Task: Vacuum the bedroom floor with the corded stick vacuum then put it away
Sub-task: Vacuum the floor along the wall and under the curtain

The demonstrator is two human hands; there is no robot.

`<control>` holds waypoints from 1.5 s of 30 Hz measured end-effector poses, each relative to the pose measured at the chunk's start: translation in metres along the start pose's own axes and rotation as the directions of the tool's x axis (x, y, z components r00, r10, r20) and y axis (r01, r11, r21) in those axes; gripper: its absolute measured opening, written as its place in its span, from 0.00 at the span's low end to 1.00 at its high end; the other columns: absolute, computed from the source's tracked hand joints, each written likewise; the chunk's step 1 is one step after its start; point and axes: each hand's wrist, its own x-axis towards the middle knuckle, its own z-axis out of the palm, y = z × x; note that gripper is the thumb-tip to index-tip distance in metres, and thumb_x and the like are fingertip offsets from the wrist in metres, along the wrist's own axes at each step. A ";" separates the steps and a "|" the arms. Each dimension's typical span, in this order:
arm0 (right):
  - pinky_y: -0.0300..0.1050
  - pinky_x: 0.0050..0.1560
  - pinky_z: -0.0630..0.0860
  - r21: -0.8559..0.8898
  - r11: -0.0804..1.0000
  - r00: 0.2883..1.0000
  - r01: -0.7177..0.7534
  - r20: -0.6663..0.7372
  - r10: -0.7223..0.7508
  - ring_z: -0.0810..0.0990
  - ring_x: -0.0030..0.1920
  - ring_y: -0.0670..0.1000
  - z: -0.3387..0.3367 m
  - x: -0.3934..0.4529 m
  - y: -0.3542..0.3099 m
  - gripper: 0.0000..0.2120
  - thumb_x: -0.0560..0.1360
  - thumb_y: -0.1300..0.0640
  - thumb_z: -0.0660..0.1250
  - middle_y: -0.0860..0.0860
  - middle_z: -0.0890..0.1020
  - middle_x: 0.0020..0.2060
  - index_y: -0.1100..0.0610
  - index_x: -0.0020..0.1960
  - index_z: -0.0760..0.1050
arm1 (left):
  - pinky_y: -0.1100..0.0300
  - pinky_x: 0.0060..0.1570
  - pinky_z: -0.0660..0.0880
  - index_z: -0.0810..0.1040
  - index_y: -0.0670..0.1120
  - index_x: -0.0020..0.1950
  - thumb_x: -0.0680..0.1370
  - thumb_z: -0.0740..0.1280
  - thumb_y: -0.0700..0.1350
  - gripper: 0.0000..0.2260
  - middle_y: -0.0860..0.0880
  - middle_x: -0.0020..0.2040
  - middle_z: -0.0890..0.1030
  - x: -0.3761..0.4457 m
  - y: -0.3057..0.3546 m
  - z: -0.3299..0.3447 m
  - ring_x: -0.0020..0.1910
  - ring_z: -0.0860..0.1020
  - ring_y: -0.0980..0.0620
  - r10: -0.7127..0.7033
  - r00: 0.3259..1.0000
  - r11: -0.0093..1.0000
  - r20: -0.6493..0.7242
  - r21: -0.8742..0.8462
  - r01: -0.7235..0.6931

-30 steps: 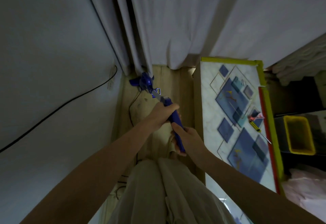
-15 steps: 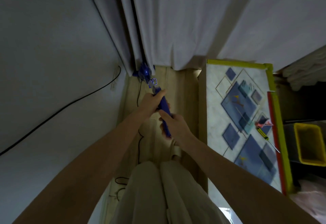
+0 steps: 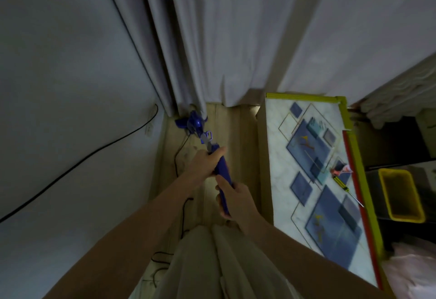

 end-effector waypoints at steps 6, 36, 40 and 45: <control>0.34 0.24 0.70 -0.014 1.000 1.000 0.007 -0.001 -0.007 0.73 0.28 0.45 0.009 0.018 -0.016 0.15 0.80 0.45 0.60 0.51 0.75 0.33 0.57 0.50 0.72 | 0.61 0.39 0.78 0.78 0.34 0.51 0.79 0.63 0.57 0.24 0.42 0.42 0.82 0.003 0.008 -0.017 0.40 0.82 0.50 0.016 0.998 0.995 0.067 -0.101 -0.009; 0.33 0.25 0.71 0.073 0.996 0.998 0.049 0.023 -0.051 0.72 0.36 0.48 0.048 0.025 -0.006 0.14 0.82 0.48 0.58 0.58 0.73 0.46 0.58 0.55 0.71 | 0.61 0.35 0.78 0.78 0.31 0.52 0.77 0.69 0.48 0.18 0.40 0.42 0.83 0.004 0.011 -0.050 0.36 0.83 0.48 0.023 0.999 0.992 -0.040 -0.125 -0.028; 0.34 0.25 0.72 0.112 0.990 0.996 0.089 -0.018 -0.087 0.72 0.33 0.47 0.045 0.035 -0.028 0.14 0.81 0.49 0.59 0.56 0.74 0.40 0.60 0.54 0.72 | 0.61 0.33 0.77 0.77 0.34 0.49 0.78 0.67 0.46 0.14 0.40 0.40 0.82 0.017 0.032 -0.045 0.34 0.81 0.49 0.079 0.995 0.988 -0.062 -0.129 -0.087; 0.37 0.26 0.69 0.107 0.984 0.987 0.142 -0.096 -0.132 0.71 0.28 0.46 0.018 0.019 -0.038 0.11 0.81 0.50 0.60 0.52 0.74 0.34 0.59 0.48 0.72 | 0.63 0.33 0.77 0.76 0.32 0.58 0.79 0.66 0.47 0.18 0.41 0.45 0.82 0.011 0.046 -0.017 0.37 0.82 0.50 0.135 0.990 0.987 -0.029 -0.088 -0.137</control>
